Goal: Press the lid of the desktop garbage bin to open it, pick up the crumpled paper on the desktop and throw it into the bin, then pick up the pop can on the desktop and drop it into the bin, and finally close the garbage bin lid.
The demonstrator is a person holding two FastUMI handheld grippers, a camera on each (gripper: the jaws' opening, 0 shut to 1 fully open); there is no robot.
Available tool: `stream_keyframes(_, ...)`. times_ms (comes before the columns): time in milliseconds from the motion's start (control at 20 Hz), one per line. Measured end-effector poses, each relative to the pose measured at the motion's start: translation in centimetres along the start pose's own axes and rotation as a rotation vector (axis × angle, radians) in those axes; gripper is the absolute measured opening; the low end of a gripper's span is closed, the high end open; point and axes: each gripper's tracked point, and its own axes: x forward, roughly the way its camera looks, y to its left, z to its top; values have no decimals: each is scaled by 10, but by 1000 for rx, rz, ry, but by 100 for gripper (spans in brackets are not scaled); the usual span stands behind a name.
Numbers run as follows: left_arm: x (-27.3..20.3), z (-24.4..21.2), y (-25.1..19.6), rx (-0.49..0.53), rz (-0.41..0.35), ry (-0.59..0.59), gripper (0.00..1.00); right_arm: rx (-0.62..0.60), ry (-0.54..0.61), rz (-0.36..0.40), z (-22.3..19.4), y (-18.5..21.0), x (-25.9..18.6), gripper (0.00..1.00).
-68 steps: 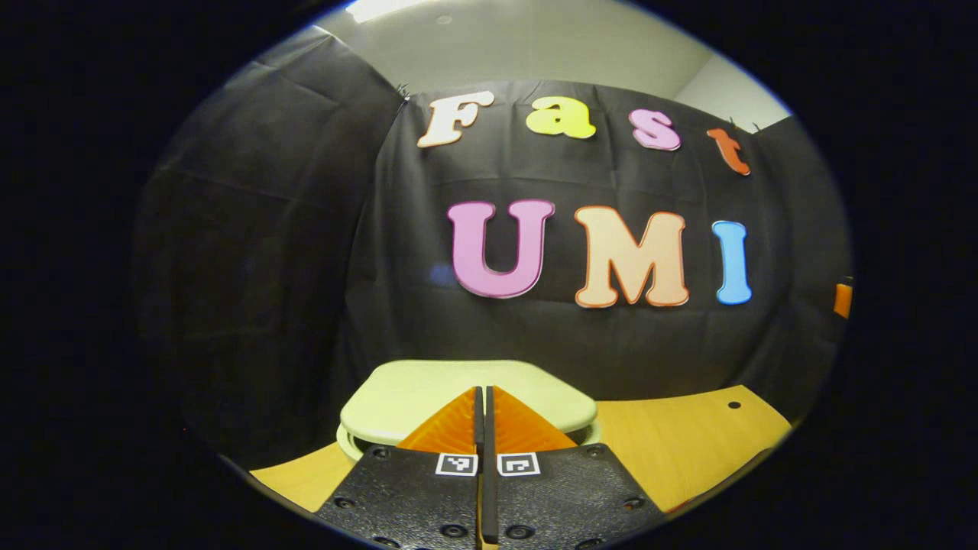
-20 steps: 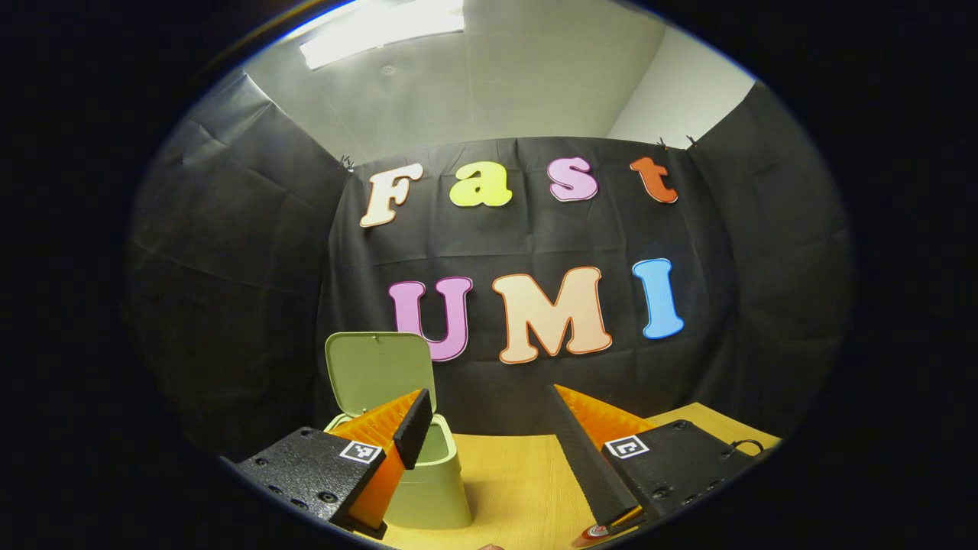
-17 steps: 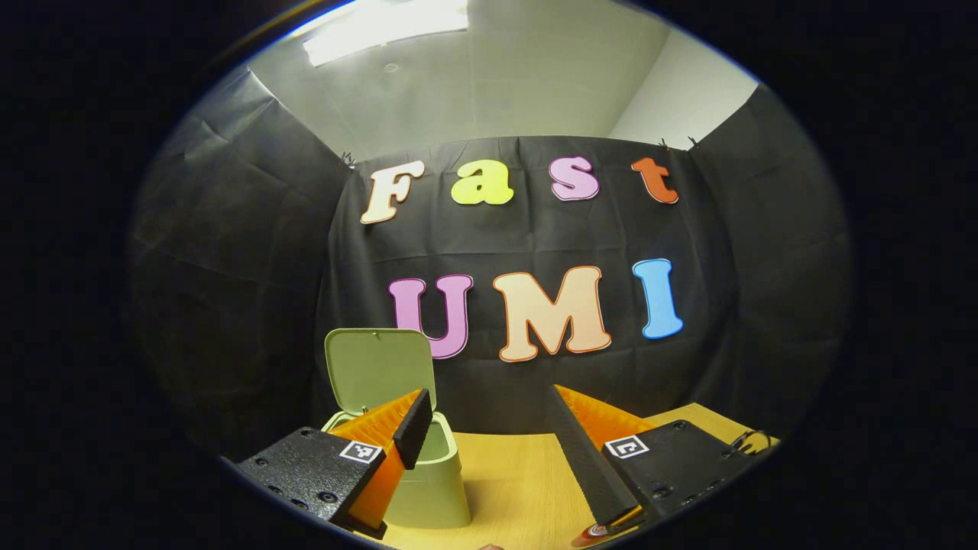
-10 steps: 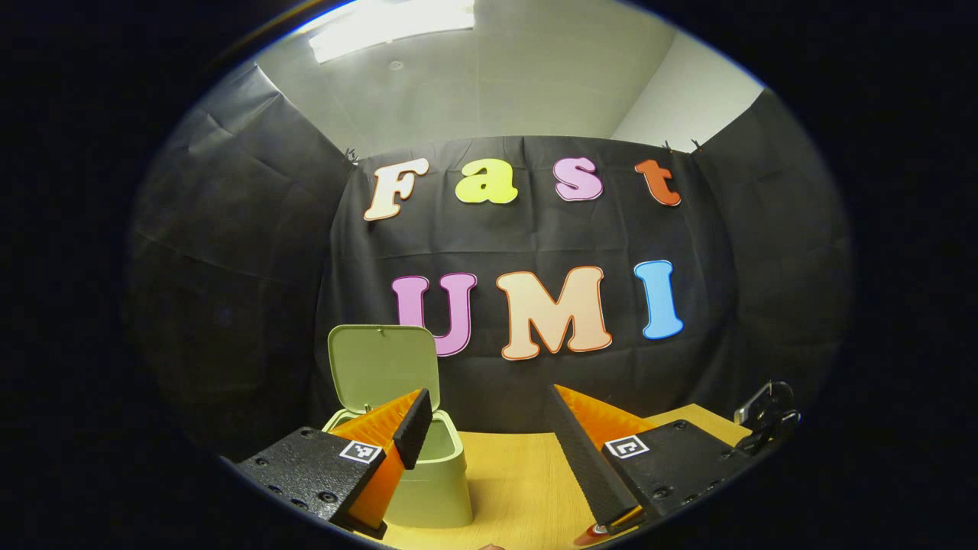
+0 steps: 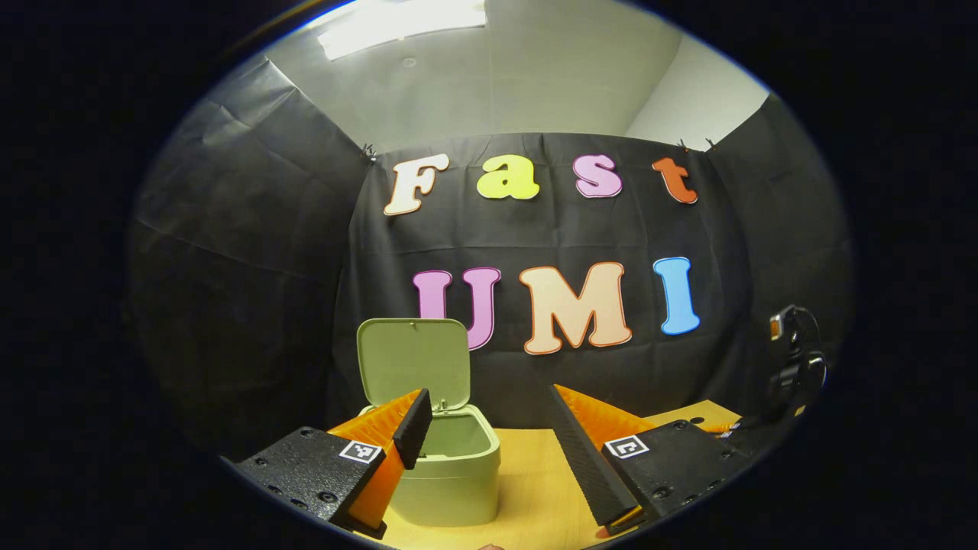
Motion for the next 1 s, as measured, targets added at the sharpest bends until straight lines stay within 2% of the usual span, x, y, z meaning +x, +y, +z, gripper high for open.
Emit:
stream_keyframes(300,-7,-10,36,-6,47,16,90,-55,-139,84,72,57,16,4)
stream_keyframes(350,-8,-10,43,-5,56,19,94,-60,-155,98,80,67,19,4)
stream_keyframes(400,-9,-12,49,-3,64,20,90,-65,-166,112,87,76,21,4)
stream_keyframes(750,-26,-26,96,5,136,48,90,-58,-187,217,105,149,43,4)
stream_keyframes(800,-29,-29,103,10,145,54,94,-52,-181,232,104,159,46,4)
stream_keyframes(850,-32,-32,109,16,154,62,90,-47,-179,244,104,169,49,4)
stream_keyframes(1000,-38,-42,126,29,175,85,90,-45,-163,285,100,199,60,4)
